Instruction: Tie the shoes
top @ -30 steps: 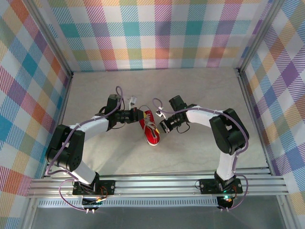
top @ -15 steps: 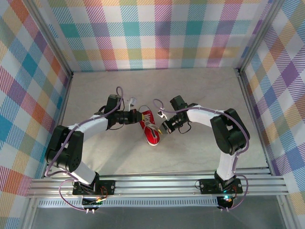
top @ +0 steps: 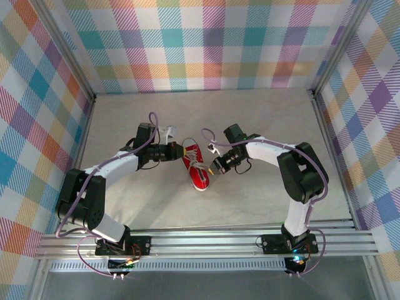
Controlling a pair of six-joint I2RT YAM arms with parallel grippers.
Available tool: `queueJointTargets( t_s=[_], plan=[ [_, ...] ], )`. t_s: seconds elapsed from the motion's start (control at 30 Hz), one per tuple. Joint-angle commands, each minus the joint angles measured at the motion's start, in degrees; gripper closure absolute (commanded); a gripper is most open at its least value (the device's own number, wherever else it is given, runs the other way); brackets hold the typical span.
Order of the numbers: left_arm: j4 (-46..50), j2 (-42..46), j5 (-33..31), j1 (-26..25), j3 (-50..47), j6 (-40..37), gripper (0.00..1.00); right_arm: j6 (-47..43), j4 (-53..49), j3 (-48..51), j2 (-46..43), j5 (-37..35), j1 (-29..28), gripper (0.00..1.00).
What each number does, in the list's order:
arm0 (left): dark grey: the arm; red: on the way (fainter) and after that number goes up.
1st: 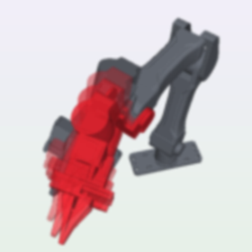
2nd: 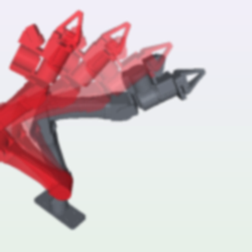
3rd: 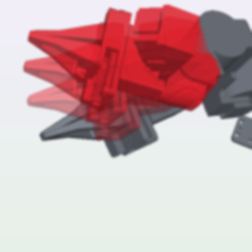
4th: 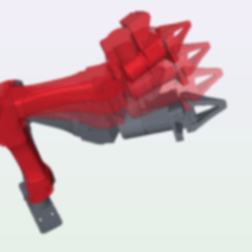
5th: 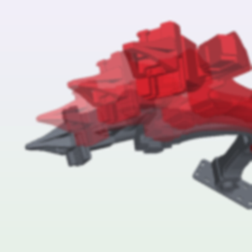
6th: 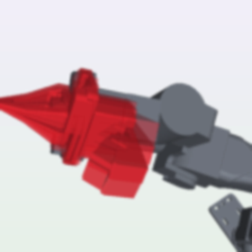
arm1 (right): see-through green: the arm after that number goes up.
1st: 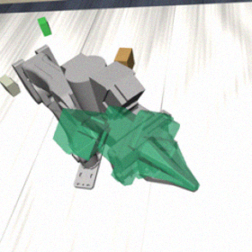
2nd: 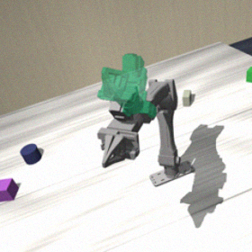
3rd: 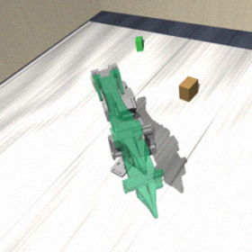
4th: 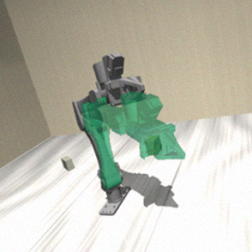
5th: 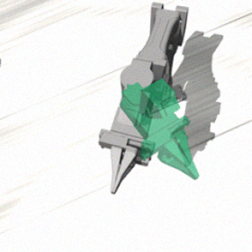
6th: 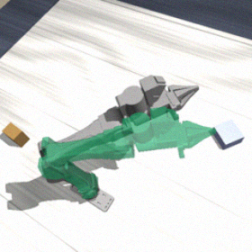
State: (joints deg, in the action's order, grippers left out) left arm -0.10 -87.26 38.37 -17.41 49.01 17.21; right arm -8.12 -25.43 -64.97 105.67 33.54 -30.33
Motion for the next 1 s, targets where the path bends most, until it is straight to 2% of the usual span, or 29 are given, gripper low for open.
queueJointTargets(
  t_s=[0.0, 0.63, 0.97],
  plan=[
    [0.44, 1.01, -0.34, 0.79, -0.85, -1.05, 1.0, 0.09, -1.38, -0.6, -1.56, -0.34, 0.27, 1.0],
    [2.78, 2.04, -3.42, 5.0, -5.33, -1.81, 1.0, 5.4, -3.73, -3.32, -4.4, -8.86, 2.28, 1.0],
    [5.38, 4.45, -5.15, 5.98, -6.56, -3.06, 1.0, 4.87, -6.28, -7.77, -3.11, -9.99, 3.17, 1.0]
  ],
)
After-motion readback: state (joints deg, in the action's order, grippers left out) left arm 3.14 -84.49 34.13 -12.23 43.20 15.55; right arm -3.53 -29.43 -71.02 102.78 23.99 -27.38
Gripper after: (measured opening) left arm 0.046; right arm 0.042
